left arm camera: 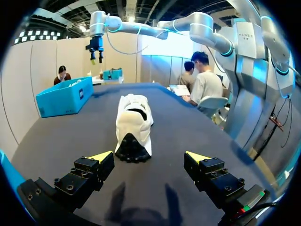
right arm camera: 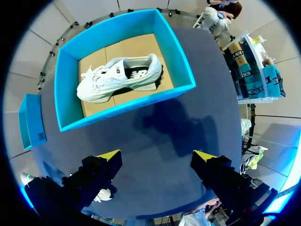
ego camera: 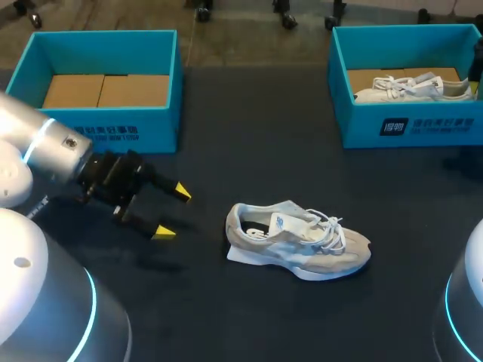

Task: Take the shoe out of the shoebox, open the shoe tongue, remove and reinsert the insole, then place the shoe into the shoebox

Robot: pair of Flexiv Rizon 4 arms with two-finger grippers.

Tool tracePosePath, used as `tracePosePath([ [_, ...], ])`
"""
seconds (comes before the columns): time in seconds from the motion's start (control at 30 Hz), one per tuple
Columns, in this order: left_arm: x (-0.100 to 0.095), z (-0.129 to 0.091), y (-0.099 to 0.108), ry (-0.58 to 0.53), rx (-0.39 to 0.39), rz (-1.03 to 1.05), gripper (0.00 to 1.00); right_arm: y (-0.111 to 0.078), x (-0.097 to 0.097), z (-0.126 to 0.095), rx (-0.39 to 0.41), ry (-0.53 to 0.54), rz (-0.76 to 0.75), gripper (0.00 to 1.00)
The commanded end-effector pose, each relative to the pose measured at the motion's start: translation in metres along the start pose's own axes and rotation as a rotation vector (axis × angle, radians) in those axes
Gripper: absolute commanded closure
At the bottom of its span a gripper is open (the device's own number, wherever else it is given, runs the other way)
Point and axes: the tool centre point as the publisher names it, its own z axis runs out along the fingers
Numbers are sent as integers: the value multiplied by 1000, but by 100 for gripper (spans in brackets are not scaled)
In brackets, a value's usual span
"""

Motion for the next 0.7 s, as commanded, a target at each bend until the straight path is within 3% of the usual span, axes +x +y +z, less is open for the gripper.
tracePosePath([
  [0.03, -3, 0, 1, 8, 0, 0, 0, 0, 0, 0, 0, -2, 1, 0],
  [0.33, -16, 32, 18, -87, 118, -36, 0, 0, 0, 0, 0, -2, 1, 0],
  [0.7, -16, 37, 17, -89, 120, -66, 0, 0, 0, 0, 0, -2, 1, 0],
])
